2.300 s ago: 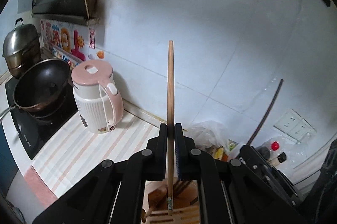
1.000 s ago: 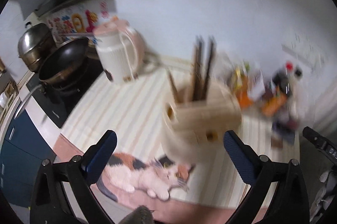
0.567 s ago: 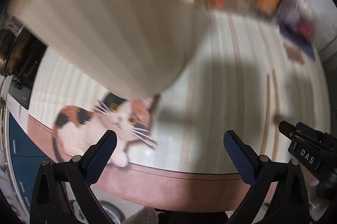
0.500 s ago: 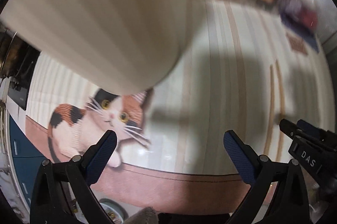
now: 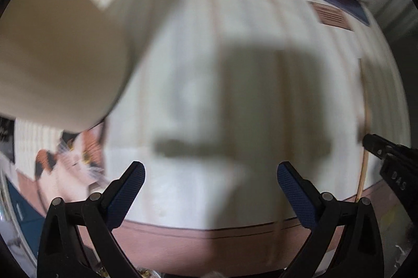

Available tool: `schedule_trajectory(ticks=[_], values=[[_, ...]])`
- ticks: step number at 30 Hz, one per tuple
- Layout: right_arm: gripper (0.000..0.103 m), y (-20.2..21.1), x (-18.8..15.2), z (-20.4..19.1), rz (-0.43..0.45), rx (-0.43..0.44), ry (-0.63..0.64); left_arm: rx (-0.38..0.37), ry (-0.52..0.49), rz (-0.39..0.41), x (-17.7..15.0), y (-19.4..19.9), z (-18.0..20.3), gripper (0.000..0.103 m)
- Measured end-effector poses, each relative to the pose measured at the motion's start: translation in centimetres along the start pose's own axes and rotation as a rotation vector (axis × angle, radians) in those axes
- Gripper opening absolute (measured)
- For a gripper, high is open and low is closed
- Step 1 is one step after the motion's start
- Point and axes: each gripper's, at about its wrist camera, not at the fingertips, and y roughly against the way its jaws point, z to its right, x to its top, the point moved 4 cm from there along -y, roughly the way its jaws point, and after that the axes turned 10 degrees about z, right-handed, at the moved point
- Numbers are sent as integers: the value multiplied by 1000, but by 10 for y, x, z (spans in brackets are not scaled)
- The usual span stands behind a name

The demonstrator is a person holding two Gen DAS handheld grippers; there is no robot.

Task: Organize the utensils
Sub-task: 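Grasp a green-tipped light chopstick with the right tool while the left grasps another light one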

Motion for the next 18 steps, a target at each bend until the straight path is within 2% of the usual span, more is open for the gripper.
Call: schedule_trajectory(ticks=[2, 5, 8, 11, 12, 14, 17, 18], values=[[7, -2, 0, 15, -2, -13, -23, -50, -18, -4, 3, -1, 20, 102], [7, -4, 0, 31, -2, -17, -45, -98, -36, -22, 6, -5, 42, 93], [7, -7, 2, 44, -1, -15, -60, -119, -45, -31, 11, -9, 58, 85], [7, -9, 4, 50, -3, -12, -68, -119, -51, -46, 13, -13, 69, 73], [7, -10, 6, 51, -5, -14, -69, -121, -54, -53, 14, -15, 71, 63], [7, -11, 8, 53, -6, -17, -69, -109, -60, -47, 17, -16, 72, 53], [7, -10, 11, 55, -6, -21, -73, -87, -60, -36, 28, -16, 63, 32], [7, -11, 13, 56, -7, -21, -75, -85, -53, -32, 31, -16, 60, 22]])
